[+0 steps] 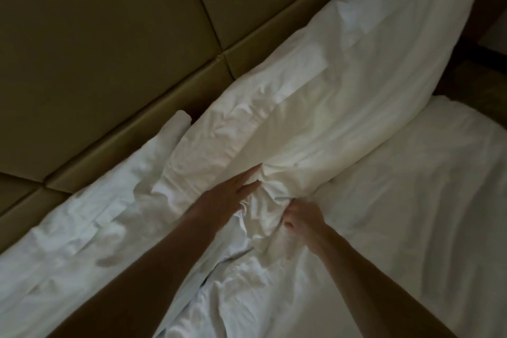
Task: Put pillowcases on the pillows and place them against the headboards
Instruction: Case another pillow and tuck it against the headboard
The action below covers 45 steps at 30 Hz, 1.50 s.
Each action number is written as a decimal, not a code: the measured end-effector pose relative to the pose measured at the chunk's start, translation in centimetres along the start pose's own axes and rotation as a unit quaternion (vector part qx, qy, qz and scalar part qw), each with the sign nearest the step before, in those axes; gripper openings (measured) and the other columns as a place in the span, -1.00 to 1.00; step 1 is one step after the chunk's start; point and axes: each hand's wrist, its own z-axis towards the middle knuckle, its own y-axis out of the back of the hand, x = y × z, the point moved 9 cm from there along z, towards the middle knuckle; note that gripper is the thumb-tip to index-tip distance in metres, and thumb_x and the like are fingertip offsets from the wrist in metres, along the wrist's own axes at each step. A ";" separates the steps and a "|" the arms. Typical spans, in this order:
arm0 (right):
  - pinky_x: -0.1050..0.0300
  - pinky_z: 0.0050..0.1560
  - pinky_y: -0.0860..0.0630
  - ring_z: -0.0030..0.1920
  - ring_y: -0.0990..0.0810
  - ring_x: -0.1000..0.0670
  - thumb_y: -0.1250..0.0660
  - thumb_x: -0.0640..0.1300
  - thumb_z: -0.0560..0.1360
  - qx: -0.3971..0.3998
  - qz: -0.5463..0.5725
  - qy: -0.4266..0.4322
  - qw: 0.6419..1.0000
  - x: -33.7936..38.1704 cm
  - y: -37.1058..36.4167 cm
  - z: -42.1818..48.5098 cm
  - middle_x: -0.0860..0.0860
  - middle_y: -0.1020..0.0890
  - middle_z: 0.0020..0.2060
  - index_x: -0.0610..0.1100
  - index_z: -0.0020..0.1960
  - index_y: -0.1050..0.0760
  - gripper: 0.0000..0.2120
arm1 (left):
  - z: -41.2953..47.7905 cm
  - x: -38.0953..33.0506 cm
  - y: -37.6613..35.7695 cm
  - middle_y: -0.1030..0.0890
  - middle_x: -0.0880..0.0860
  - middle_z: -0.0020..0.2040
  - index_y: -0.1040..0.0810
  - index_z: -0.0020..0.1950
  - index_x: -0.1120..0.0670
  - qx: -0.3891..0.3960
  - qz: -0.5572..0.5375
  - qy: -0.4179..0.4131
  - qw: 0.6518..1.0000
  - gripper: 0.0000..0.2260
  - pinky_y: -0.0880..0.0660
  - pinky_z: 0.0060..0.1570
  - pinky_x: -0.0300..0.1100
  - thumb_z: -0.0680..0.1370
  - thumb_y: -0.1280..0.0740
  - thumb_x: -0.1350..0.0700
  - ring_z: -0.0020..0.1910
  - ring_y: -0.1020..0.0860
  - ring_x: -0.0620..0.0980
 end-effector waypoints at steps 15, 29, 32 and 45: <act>0.03 0.15 -0.57 0.03 -0.68 0.01 -0.36 -0.14 0.54 0.088 -0.150 0.058 0.983 16.1 3.4 -13.1 -0.02 -0.65 0.11 -0.08 0.29 -0.49 -0.68 | -5.8 11.8 25.0 -0.64 0.09 -0.07 -0.66 0.01 0.12 -0.333 -0.258 0.035 0.906 -0.87 -0.44 -0.14 -0.03 0.53 -0.34 0.17 -0.09 -0.58 0.12; 0.09 0.16 -0.52 0.18 -0.53 0.06 -0.25 -0.07 0.58 -0.008 -0.540 0.508 0.670 31.7 -6.5 -28.1 0.08 -0.60 0.14 0.01 0.24 -0.50 -0.76 | -10.4 19.8 10.8 -0.59 -0.04 0.23 -0.48 0.39 -0.03 0.174 -0.588 0.210 0.761 -0.53 -0.44 0.17 -0.18 0.54 -0.34 -0.20 0.19 -0.55 -0.04; 0.06 0.36 -0.33 0.39 -0.37 0.01 -0.27 0.00 0.58 0.029 -0.633 0.532 0.562 30.7 -10.7 -27.5 0.05 -0.49 0.34 -0.02 0.40 -0.39 -0.60 | -9.2 19.4 11.2 -0.61 0.00 0.21 -0.42 0.42 -0.08 0.142 -0.445 0.176 0.866 -0.57 -0.51 0.08 -0.08 0.58 -0.28 -0.15 0.12 -0.60 0.05; 0.02 0.14 -0.39 0.09 -0.55 -0.05 -0.29 0.03 0.57 0.080 -0.770 0.466 0.429 28.0 -15.7 -24.6 0.03 -0.62 0.08 0.03 0.23 -0.47 -0.75 | -13.3 19.8 8.7 -0.56 0.08 0.17 -0.42 0.34 0.09 -0.076 -0.409 0.273 0.867 -0.40 -0.63 -0.23 -0.14 0.37 -0.55 0.04 0.02 -0.60 0.03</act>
